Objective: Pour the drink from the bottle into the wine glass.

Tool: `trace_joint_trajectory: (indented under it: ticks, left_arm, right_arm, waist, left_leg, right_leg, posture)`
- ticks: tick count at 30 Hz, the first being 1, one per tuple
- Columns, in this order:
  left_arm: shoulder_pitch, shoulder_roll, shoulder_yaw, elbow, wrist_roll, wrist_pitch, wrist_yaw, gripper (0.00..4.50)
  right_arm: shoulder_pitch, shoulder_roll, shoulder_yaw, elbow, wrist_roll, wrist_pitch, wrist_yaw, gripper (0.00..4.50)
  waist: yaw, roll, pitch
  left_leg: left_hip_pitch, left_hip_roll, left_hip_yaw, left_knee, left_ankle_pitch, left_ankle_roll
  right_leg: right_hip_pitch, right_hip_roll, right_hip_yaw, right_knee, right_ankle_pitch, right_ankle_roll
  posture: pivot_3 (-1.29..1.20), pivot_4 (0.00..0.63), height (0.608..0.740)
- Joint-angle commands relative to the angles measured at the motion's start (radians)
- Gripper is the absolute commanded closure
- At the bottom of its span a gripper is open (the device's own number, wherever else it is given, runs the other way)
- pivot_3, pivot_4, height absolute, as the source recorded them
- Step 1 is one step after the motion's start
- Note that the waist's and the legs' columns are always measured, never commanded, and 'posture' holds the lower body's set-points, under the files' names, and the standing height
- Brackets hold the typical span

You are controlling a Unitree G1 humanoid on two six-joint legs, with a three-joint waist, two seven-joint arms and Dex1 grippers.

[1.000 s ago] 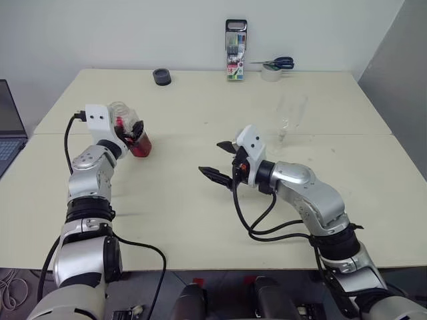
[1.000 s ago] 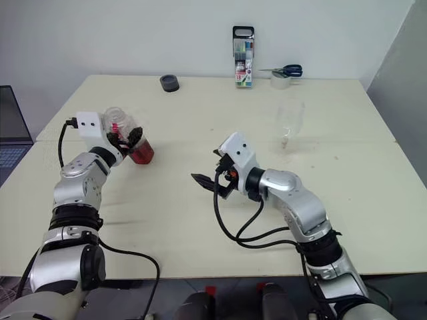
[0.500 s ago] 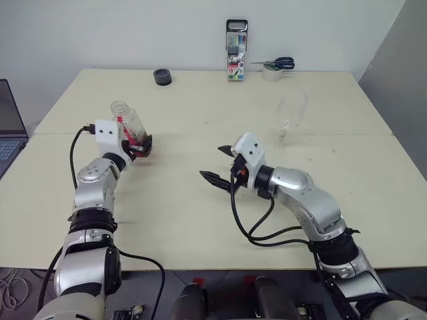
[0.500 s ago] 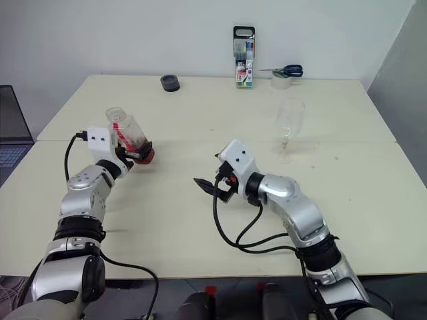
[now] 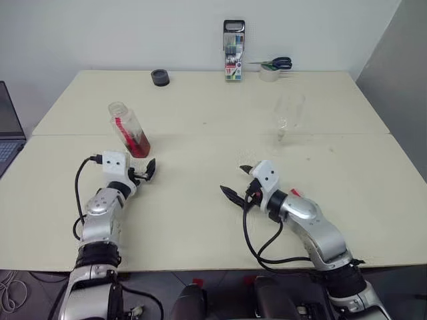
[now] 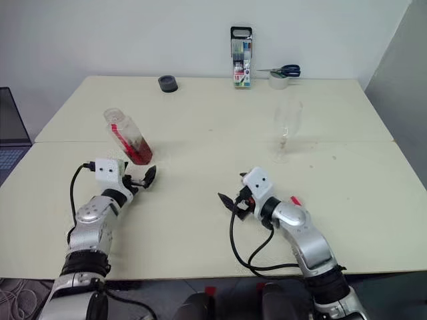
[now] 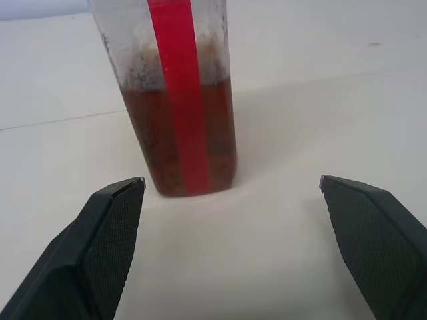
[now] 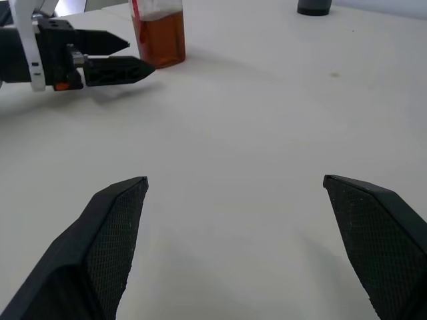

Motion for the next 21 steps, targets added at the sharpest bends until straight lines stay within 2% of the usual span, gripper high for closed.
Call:
trace_joint_trajectory:
  ticks: [1, 6, 9, 12, 16, 21]
  left_arm:
    - [0.086, -0.003, 0.014, -0.161, -0.02, 0.028, 0.003, 0.02]
    - [0.189, -0.003, -0.023, -0.322, -0.031, 0.082, -0.045, 0.02]
    - [0.21, 0.009, -0.083, -0.418, -0.059, 0.114, -0.157, 0.02]
    - [0.184, 0.046, -0.136, -0.484, -0.103, 0.16, -0.29, 0.02]
    - [0.12, 0.109, -0.197, -0.517, -0.13, 0.183, -0.446, 0.02]
    - [0.043, 0.136, -0.228, -0.498, -0.128, 0.176, -0.535, 0.02]
  right_arm:
    - [0.065, -0.007, -0.066, -0.084, -0.013, 0.004, -0.064, 0.0]
    - [0.131, 0.023, -0.16, -0.12, 0.001, 0.032, -0.162, 0.0]
    - [0.11, 0.07, -0.229, -0.077, -0.015, 0.024, -0.264, 0.0]
    - [0.043, 0.099, -0.267, 0.015, -0.049, -0.037, -0.339, 0.0]
    - [-0.084, 0.108, -0.321, 0.193, -0.022, -0.072, -0.346, 0.0]
    - [-0.244, 0.097, -0.374, 0.461, -0.015, -0.174, -0.331, 0.0]
  waist:
    - [0.001, 0.0, -0.001]
    - [0.005, 0.0, -0.001]
    - [0.008, 0.0, -0.001]
    - [0.007, 0.0, -0.001]
    - [0.002, 0.0, -0.001]
    - [-0.001, 0.001, 0.0]
  left_leg:
    - [0.0, 0.0, 0.0, 0.0, 0.0, 0.0]
    - [0.001, 0.0, 0.0, -0.001, 0.0, 0.0]
    - [0.002, 0.0, 0.001, -0.001, 0.0, 0.0]
    - [0.003, 0.001, 0.002, -0.001, 0.0, 0.0]
    - [0.004, 0.001, 0.003, -0.002, 0.0, 0.0]
    - [0.004, 0.001, 0.003, -0.002, 0.0, 0.0]
  right_leg:
    - [0.0, 0.0, 0.0, 0.0, 0.0, 0.0]
    - [0.001, -0.002, 0.001, -0.002, 0.0, 0.0]
    - [0.003, 0.0, 0.0, -0.003, 0.0, 0.0]
    - [0.004, 0.001, 0.001, -0.003, 0.0, 0.0]
    - [0.004, 0.002, 0.001, -0.002, 0.0, 0.0]
    - [0.004, 0.002, 0.002, -0.003, 0.0, 0.0]
  posture:
    - [0.0, 0.15, 0.74]
    - [0.0, 0.15, 0.74]
    - [0.0, 0.15, 0.74]
    - [0.0, 0.15, 0.74]
    - [0.0, 0.15, 0.74]
    - [0.0, 0.15, 0.74]
